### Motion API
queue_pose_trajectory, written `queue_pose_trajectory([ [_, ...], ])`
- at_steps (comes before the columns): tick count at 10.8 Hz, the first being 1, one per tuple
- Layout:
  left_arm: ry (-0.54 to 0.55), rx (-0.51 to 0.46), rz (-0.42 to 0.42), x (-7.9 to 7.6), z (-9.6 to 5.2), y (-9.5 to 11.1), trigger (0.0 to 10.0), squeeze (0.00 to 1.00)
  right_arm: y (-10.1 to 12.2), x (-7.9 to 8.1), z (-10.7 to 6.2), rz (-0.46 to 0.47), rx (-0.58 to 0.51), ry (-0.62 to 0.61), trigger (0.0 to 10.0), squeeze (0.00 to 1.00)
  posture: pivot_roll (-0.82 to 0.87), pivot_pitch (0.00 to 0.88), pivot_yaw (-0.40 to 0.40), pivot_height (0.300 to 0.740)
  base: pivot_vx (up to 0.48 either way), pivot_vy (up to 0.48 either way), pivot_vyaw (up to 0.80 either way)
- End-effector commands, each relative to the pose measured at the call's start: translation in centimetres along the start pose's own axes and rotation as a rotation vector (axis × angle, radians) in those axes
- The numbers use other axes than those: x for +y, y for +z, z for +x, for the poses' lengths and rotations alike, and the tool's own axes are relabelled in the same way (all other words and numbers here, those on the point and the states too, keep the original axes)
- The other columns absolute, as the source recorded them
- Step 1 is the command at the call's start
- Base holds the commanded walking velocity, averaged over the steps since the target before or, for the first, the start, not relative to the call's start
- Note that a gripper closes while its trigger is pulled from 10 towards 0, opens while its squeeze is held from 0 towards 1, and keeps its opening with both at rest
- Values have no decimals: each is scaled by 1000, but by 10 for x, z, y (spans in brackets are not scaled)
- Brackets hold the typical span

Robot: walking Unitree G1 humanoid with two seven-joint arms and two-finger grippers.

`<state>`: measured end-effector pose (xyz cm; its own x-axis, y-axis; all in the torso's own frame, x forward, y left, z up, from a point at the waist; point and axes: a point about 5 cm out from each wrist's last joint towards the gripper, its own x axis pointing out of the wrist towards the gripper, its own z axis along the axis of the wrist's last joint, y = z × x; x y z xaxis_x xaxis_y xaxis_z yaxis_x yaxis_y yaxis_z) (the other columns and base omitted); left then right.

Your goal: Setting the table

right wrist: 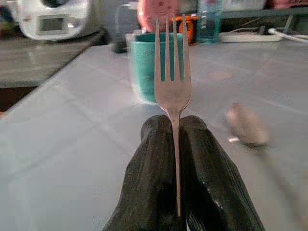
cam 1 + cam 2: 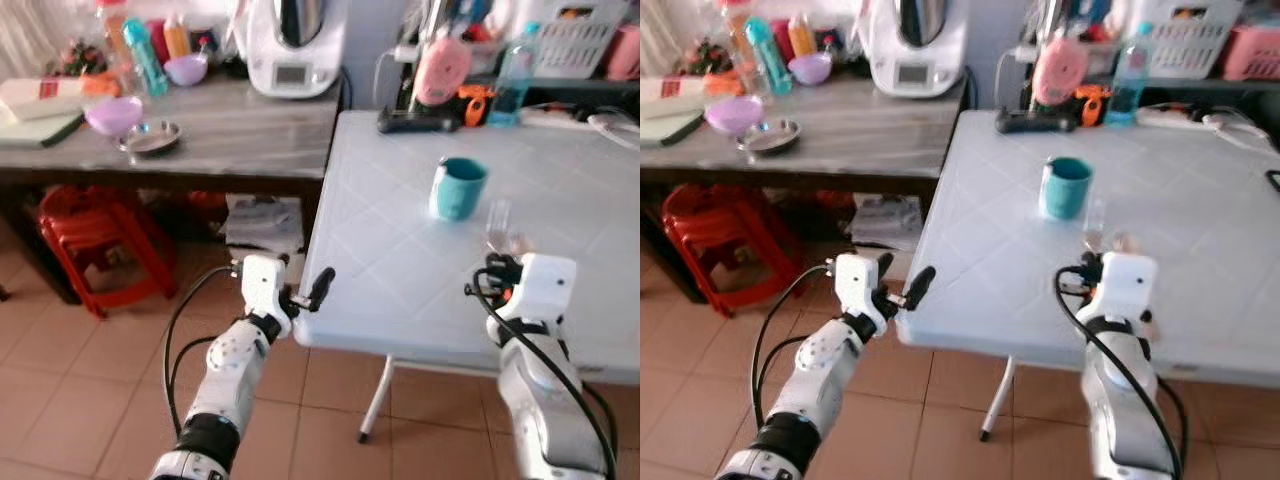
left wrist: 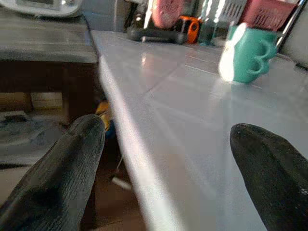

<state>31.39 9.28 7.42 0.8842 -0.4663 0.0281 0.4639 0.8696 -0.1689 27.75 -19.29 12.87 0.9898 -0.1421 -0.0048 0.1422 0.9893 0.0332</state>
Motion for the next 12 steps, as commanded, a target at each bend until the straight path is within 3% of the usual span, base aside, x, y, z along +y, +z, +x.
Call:
queue_pose_trajectory([
  [1,4,-4,14,2,1,2,10000,0,5,4,2,0,-25,15,10000,0,-101,0,56,740,0,352,0],
  [7,8,0,16,1,3,1,10000,0,3,3,2,14,-35,0,10000,0,-108,0,67,740,0,366,0],
  [12,7,1,17,-1,3,0,10000,0,2,3,2,23,-34,-3,10000,0,-103,0,68,740,0,371,-483],
])
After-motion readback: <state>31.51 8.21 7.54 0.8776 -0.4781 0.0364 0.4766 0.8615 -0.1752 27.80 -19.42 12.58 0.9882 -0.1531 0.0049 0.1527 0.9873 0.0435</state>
